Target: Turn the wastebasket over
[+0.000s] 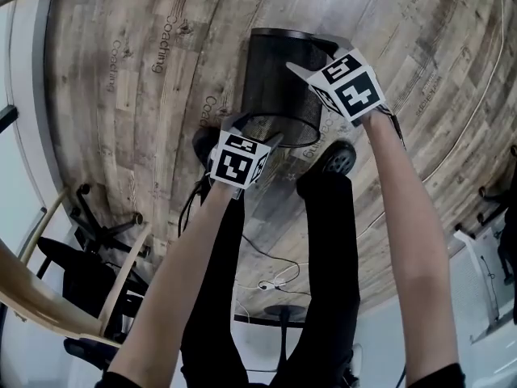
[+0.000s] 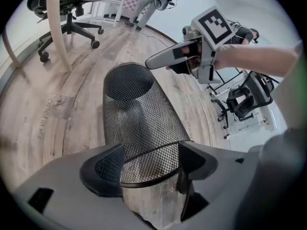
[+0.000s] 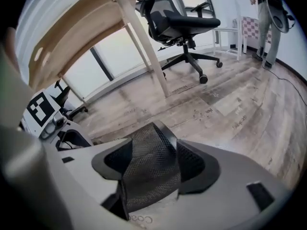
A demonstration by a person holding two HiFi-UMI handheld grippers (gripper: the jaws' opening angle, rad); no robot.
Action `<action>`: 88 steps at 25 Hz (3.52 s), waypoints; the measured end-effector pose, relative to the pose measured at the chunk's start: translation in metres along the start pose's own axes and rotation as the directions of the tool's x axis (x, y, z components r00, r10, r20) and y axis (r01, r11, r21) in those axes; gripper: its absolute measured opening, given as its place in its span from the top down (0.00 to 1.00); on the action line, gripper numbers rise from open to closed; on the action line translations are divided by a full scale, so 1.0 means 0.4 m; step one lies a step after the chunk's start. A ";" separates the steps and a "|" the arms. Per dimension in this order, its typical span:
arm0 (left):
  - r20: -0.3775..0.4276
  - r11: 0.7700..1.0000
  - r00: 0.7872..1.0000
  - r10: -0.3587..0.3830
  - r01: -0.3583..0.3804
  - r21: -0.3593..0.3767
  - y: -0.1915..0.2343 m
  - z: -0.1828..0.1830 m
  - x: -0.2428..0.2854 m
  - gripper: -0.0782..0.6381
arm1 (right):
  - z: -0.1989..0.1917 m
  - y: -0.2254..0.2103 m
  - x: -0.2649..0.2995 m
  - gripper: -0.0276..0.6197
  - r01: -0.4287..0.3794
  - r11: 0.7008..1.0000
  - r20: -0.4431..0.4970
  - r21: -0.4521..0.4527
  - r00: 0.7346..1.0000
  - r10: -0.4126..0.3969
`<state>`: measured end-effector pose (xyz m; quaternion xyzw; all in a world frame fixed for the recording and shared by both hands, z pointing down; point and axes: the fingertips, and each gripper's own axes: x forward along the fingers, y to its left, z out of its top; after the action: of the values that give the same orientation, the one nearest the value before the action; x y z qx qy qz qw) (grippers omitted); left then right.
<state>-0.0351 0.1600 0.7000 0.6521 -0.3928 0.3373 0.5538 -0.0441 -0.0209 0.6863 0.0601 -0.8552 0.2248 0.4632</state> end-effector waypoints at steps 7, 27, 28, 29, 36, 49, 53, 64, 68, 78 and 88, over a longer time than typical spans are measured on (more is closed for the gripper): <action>-0.023 0.999 0.999 -0.029 0.028 -0.017 0.007 0.000 0.003 0.38 | 0.000 -0.038 0.056 0.51 -0.065 0.994 -0.057 -0.088 0.997 0.061; -0.024 0.999 0.999 -0.022 0.021 -0.027 -0.015 0.005 0.014 0.37 | -0.012 -0.056 0.060 0.50 -0.233 0.961 -0.187 -0.147 0.961 0.204; -0.017 1.000 1.000 -0.017 0.017 -0.017 -0.018 0.008 0.016 0.37 | -0.012 -0.062 0.053 0.53 -0.224 0.963 -0.186 -0.153 0.963 0.194; -0.011 1.000 1.000 -0.014 0.014 -0.008 -0.022 0.010 0.018 0.37 | -0.011 -0.066 0.046 0.60 -0.215 0.963 -0.185 -0.160 0.965 0.184; -0.027 1.000 1.000 0.010 -0.009 0.022 -0.046 0.013 0.024 0.37 | -0.054 -0.045 0.032 0.49 -0.291 0.930 -0.313 -0.226 0.926 0.213; -0.022 0.999 0.999 0.037 -0.037 0.022 -0.057 0.021 0.028 0.36 | -0.077 -0.051 0.034 0.46 -0.363 0.883 -0.390 -0.297 0.891 0.235; -0.018 0.998 0.998 0.057 -0.056 0.040 -0.069 0.021 0.031 0.36 | -0.086 -0.056 0.018 0.46 -0.350 0.879 -0.394 -0.324 0.895 0.211; -0.012 0.991 0.994 0.106 -0.105 0.087 -0.099 -0.048 0.020 0.36 | -0.083 0.035 -0.063 0.47 -0.315 0.864 -0.360 -0.392 0.917 0.171; -0.043 0.989 0.992 0.118 -0.113 0.097 -0.103 -0.097 0.012 0.36 | -0.075 0.096 -0.099 0.49 -0.303 0.853 -0.325 -0.425 0.931 0.168; -0.087 0.979 0.990 0.115 -0.098 0.178 -0.094 -0.208 -0.001 0.36 | -0.077 0.240 -0.181 0.54 -0.286 0.840 -0.246 -0.461 0.951 0.189; -0.141 0.972 0.982 0.127 -0.095 0.213 -0.089 -0.306 0.015 0.36 | -0.085 0.383 -0.244 0.58 -0.377 0.826 -0.179 -0.419 0.926 0.332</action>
<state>-0.0015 0.2827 0.7083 0.6549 -0.3479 0.4558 0.4922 -0.0107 0.1205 0.5718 -0.2187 -0.8559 0.1079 0.4561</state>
